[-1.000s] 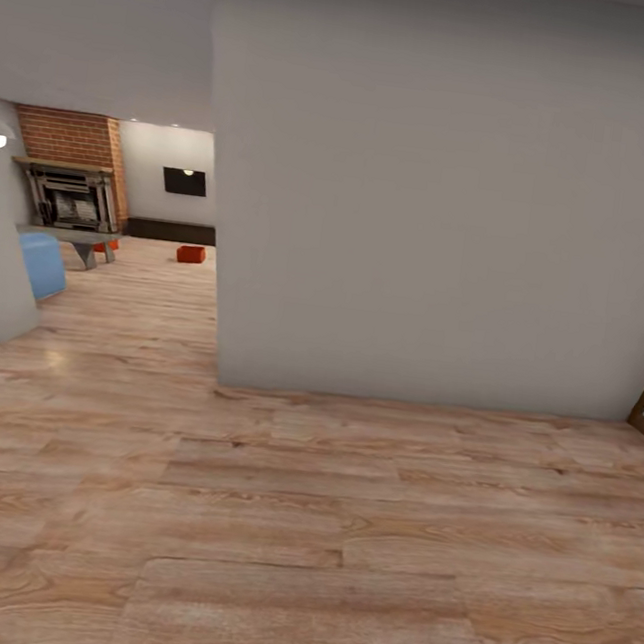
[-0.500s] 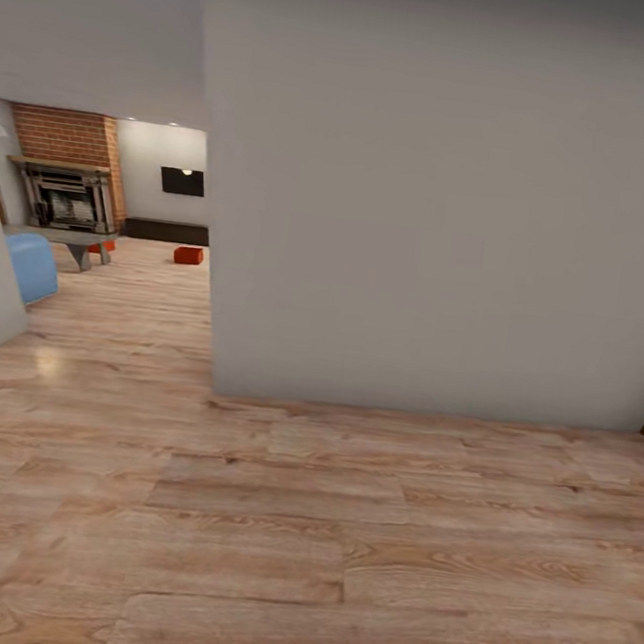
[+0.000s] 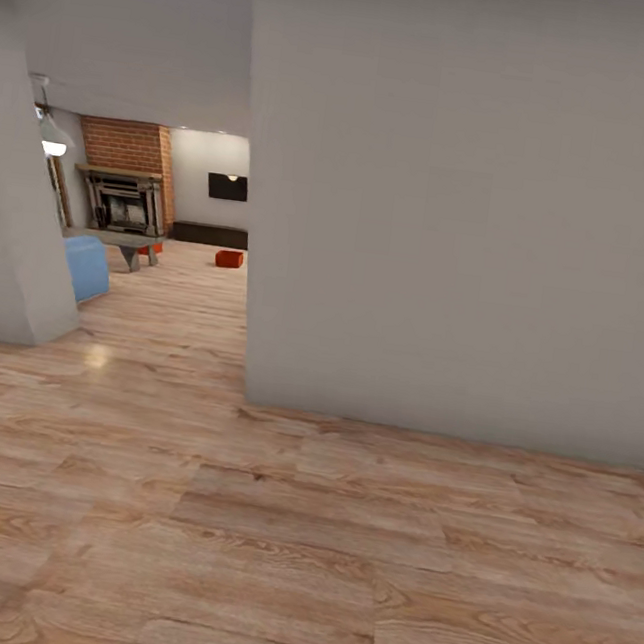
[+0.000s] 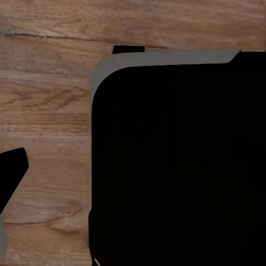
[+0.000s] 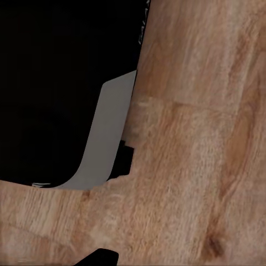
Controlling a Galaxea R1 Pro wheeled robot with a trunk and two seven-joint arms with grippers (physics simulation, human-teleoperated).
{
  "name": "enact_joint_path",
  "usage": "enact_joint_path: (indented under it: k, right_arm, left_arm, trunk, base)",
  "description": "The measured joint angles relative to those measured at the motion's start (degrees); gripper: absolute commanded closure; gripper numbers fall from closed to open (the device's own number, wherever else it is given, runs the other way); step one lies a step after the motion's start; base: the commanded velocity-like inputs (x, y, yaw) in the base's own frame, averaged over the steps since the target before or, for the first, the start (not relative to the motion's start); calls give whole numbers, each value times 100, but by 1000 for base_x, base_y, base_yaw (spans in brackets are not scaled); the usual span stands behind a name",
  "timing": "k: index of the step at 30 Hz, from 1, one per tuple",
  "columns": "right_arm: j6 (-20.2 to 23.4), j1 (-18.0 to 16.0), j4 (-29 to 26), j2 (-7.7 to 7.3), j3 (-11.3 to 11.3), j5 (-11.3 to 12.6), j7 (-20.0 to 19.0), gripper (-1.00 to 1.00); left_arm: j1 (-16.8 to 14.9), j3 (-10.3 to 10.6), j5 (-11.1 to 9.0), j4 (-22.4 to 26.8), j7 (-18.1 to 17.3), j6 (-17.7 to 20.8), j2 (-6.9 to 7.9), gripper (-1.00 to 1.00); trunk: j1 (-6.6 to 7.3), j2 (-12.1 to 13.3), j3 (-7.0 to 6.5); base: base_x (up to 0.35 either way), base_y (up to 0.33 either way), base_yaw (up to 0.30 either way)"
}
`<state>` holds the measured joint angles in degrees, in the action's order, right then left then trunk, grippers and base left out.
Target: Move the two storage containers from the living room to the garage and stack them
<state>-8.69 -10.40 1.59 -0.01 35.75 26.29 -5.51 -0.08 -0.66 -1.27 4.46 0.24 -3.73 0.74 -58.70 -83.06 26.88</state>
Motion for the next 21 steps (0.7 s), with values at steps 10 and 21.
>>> enact_joint_path:
  k: [10, 21]
  right_arm:
    - [-1, 0, 0, 0, 0, 2, 2, -100]
    - [-2, 0, 0, 0, -2, 0, 7, -100]
  left_arm:
    - [0, 0, 0, 0, 0, 0, -1, -100]
    - [0, 0, 0, 1, 0, 0, 0, -100]
  trunk:
    - [0, 0, 0]
    - [0, 0, 0]
  base:
    - [322, 0, 276]
    - [322, 0, 276]
